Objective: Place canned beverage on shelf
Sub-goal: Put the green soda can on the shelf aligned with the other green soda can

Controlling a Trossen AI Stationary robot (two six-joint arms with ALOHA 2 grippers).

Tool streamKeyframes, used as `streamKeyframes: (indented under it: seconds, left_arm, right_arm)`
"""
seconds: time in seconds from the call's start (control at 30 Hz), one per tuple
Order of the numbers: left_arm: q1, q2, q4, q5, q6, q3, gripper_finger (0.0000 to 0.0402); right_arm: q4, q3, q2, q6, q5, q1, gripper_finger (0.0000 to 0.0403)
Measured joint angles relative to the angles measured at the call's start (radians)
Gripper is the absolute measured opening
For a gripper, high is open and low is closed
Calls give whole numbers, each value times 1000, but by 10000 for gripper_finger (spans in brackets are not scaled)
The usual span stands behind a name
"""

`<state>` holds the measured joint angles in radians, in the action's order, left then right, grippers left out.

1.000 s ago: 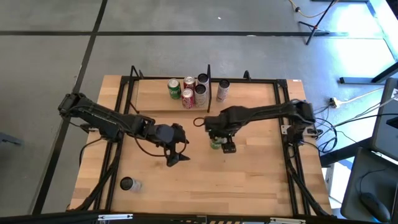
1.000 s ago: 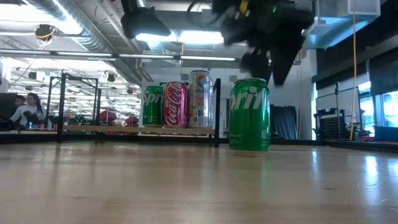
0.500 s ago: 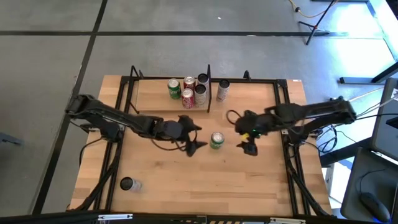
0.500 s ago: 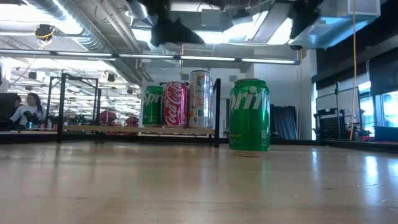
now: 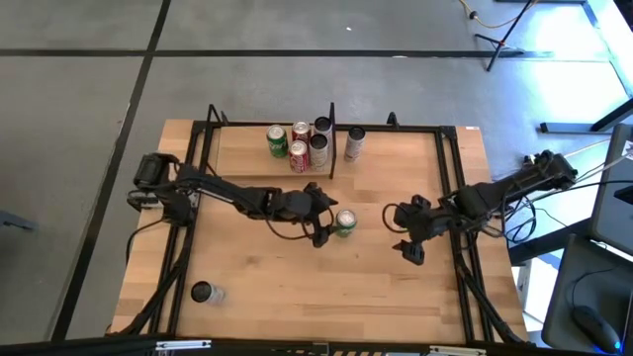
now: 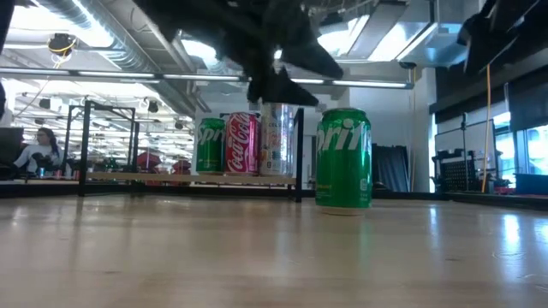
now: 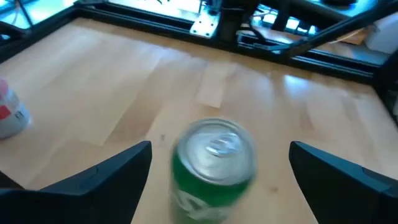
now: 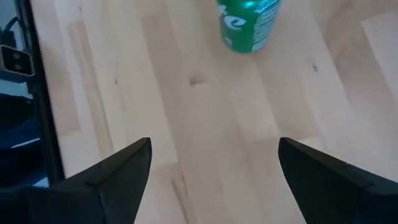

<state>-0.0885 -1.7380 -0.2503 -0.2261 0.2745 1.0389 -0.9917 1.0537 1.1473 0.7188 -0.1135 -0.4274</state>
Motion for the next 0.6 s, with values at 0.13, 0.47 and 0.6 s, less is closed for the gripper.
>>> streamKeyframes:
  seconds: [0.13,0.47,0.6]
  left_arm:
    - [34,-53,-64,66,-23,0,373]
    - [49,-142,-167,103,-32,0,373]
    - [49,-183,-193,87,-26,0,373]
  right_arm:
    - [2,-1,0,33,-14,-21,337]
    - [3,-1,0,36,-18,-18,337]
    - [3,-1,0,35,-29,-18,337]
